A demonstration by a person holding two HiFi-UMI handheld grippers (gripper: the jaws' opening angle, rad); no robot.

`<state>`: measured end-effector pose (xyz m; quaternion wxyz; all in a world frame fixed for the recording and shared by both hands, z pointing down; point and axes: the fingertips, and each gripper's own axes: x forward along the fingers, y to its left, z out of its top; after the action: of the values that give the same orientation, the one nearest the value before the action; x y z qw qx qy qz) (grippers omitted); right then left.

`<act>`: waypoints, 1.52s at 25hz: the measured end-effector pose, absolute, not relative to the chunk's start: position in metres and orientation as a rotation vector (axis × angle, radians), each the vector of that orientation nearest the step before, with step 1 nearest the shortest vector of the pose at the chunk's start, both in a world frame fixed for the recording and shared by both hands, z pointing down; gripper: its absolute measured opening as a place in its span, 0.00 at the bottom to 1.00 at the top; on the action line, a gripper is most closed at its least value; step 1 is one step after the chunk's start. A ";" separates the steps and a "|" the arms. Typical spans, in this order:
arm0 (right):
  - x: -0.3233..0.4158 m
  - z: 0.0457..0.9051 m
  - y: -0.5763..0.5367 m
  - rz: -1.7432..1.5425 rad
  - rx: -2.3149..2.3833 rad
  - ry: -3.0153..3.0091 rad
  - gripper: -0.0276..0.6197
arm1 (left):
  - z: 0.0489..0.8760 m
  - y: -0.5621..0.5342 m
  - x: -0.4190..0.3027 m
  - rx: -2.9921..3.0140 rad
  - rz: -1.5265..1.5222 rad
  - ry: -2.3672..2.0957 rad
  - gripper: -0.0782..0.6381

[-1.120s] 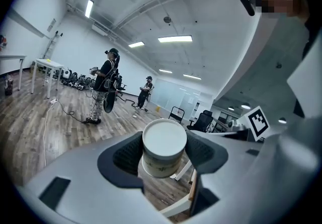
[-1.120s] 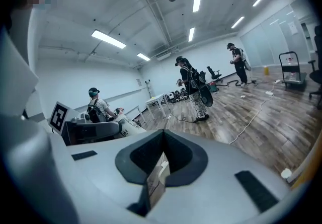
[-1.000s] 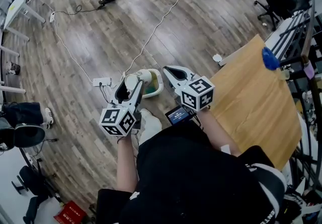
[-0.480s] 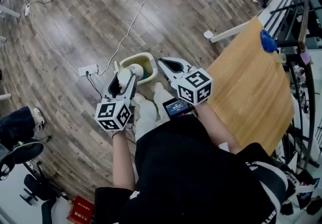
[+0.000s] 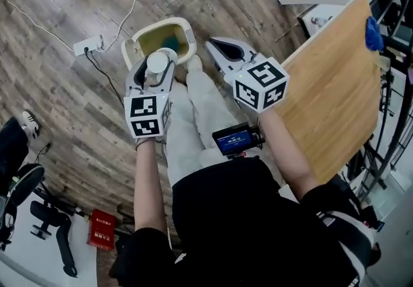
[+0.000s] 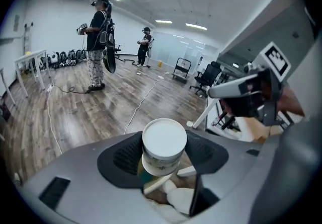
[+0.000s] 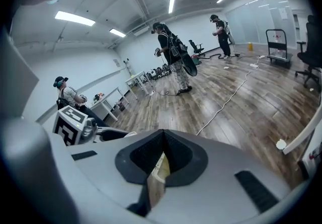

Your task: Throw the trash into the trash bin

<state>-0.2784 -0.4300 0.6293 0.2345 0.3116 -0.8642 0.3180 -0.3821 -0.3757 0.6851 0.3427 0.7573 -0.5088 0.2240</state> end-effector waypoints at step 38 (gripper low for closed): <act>-0.302 0.607 -0.405 0.647 0.724 -2.408 0.04 | 0.714 -0.336 -0.364 1.742 0.305 -1.203 0.12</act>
<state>-0.3019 -0.4045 0.6065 0.2694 0.2685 -0.8931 0.2401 -0.3641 -0.3358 0.7138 0.4807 0.7140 -0.4934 0.1250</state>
